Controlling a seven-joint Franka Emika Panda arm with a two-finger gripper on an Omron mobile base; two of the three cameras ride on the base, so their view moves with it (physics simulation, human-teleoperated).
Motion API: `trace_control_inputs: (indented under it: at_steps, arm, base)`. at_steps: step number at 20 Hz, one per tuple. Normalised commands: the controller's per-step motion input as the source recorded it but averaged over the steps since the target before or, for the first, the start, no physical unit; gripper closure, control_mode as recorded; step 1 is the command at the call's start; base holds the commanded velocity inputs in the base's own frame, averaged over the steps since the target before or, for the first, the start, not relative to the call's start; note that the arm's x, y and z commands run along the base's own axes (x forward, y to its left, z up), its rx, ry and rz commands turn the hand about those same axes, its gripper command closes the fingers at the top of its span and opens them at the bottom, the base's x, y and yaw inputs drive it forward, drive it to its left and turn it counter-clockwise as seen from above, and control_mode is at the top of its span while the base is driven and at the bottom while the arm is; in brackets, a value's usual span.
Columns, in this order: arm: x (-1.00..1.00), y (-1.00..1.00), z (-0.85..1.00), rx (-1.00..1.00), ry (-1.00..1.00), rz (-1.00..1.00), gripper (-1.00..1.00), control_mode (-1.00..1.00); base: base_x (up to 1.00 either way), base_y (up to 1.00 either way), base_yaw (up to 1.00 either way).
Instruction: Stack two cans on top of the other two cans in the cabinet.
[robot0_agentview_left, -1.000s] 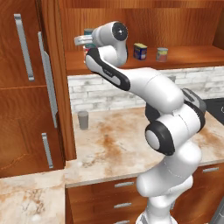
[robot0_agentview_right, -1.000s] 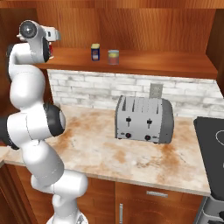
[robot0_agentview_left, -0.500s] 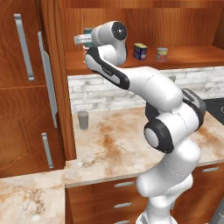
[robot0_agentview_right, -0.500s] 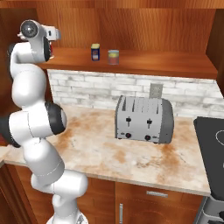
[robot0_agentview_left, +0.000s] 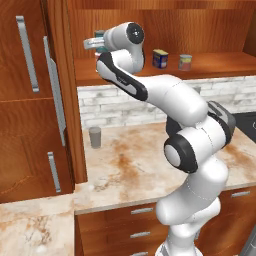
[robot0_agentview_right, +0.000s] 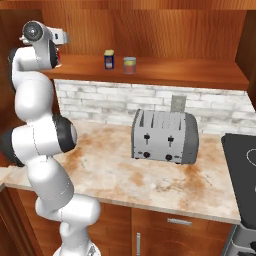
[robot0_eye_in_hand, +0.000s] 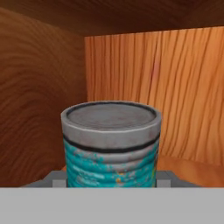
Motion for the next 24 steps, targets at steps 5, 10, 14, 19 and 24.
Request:
trace_control_inputs:
  at_steps: [5,10,14,19,24]
  arm:
    - [0.14,0.03,-0.13,0.00,0.00,0.00,1.00,-1.00]
    - [0.11,0.00,-0.13,0.00,0.00,0.00,1.00,-1.00]
    - [0.01,0.00,-0.16,0.00,0.00,0.00,1.00,-1.00]
    - [0.00,0.00,-0.18,0.00,0.00,0.00,1.00,-1.00]
    - [0.01,0.01,-0.20,0.00,0.00,0.00,-1.00,-1.00]
  base:
    - [0.00,0.00,0.00]
    - [0.00,0.00,0.00]
    - [0.00,0.00,0.00]
    - [0.00,0.00,0.00]
    - [0.00,0.00,0.00]
